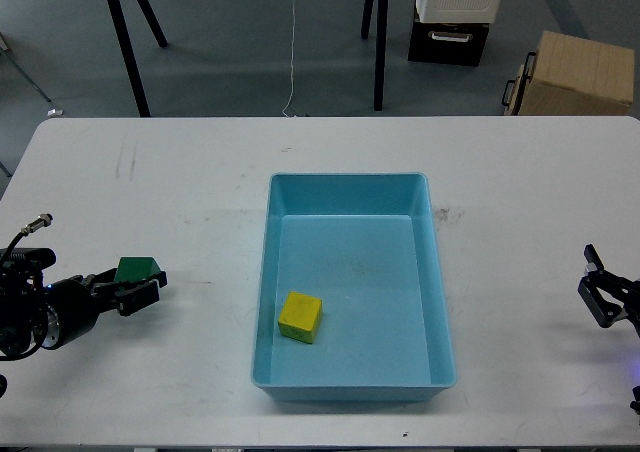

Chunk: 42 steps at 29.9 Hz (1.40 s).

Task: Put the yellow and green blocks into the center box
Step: 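Close the left gripper around the green cube, then lift the green cube and swing it over the blue tray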

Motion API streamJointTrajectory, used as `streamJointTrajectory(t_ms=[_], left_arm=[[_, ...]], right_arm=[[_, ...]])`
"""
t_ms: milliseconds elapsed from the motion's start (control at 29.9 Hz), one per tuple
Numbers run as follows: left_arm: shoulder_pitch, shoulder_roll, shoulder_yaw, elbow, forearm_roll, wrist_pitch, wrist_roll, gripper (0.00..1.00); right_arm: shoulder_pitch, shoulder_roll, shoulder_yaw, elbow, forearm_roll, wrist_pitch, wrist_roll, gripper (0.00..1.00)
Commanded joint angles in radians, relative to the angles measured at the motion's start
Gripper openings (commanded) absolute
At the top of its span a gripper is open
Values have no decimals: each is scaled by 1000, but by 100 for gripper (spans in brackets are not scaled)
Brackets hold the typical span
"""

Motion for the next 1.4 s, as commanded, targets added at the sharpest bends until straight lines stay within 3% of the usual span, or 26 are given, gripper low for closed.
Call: streamJointTrajectory(t_ms=[0,134,368,869,936,1036,1170,1203,1270,1304,1371], left_arm=[[1,-2,9,4,46,1,39,78],[-1,-2,18,6,78,1,61,70],[-14,-2,17,1,83,6,62,57],[-8,41,17,-30,98,72,46,51],[-10,86,11,-45,96,90,9,51],[-11,168,4,-100,96,97,-101,51],[-19,273,-52,-200,89,110,-195,50],[-19,296,-75,-241,89,112,-247,50],[-17,328,-88,-298,98,113,-391,51],[-17,334,-88,-316,99,113,-436,51],[-16,333,-86,-339,112,113,-436,50]], right_arm=[[0,0,0,0,0,0,0,100],[0,0,5,0,0,0,0,100],[-2,0,5,0,-3,0,0,100],[-3,3,3,-1,-18,0,0,100],[-3,3,3,-1,-20,0,0,100],[-3,3,5,-1,-32,0,0,100],[-5,14,3,-1,-35,0,0,100],[-5,15,2,-1,-37,0,0,100],[-5,14,3,-3,-43,0,0,100],[-5,14,3,-2,-47,0,0,100],[-9,12,6,-1,-51,0,0,100]])
